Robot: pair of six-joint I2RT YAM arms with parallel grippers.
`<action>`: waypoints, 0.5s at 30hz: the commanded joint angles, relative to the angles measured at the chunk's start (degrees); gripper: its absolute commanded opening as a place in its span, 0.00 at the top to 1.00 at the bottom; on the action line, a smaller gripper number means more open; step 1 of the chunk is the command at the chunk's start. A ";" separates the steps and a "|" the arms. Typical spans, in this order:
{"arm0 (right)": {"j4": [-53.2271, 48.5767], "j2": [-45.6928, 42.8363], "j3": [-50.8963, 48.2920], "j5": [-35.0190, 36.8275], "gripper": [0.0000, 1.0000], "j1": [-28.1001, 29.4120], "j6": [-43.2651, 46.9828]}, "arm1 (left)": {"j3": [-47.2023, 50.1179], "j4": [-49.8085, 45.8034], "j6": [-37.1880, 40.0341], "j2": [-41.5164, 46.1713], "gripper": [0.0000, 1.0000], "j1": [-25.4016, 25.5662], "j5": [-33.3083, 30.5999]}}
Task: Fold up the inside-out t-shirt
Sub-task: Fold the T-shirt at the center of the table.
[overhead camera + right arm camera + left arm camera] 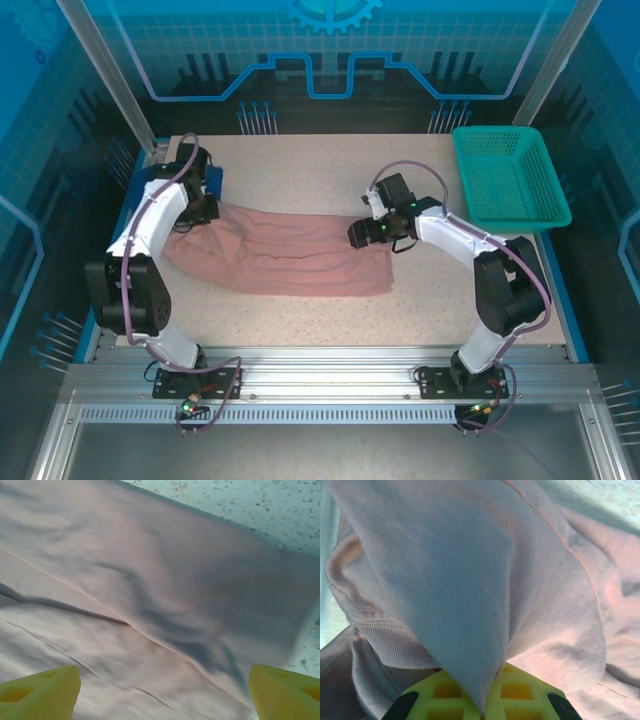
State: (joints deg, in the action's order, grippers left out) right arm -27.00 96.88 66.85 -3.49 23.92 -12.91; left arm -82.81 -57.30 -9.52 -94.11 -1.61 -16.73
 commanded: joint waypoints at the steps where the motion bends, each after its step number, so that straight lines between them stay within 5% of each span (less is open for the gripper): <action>1: -2.74 0.72 1.00 0.74 0.12 -0.99 -0.81 | -4.42 -5.92 4.95 -0.67 1.00 -0.79 -10.36; 15: -2.09 4.20 3.55 -2.18 0.13 -0.55 -2.39 | -10.52 -10.31 3.79 -5.68 1.00 4.40 -9.31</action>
State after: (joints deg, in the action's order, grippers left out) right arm -28.53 100.49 68.71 -3.92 23.44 -14.22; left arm -90.96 -64.73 -5.82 -99.15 1.13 -24.88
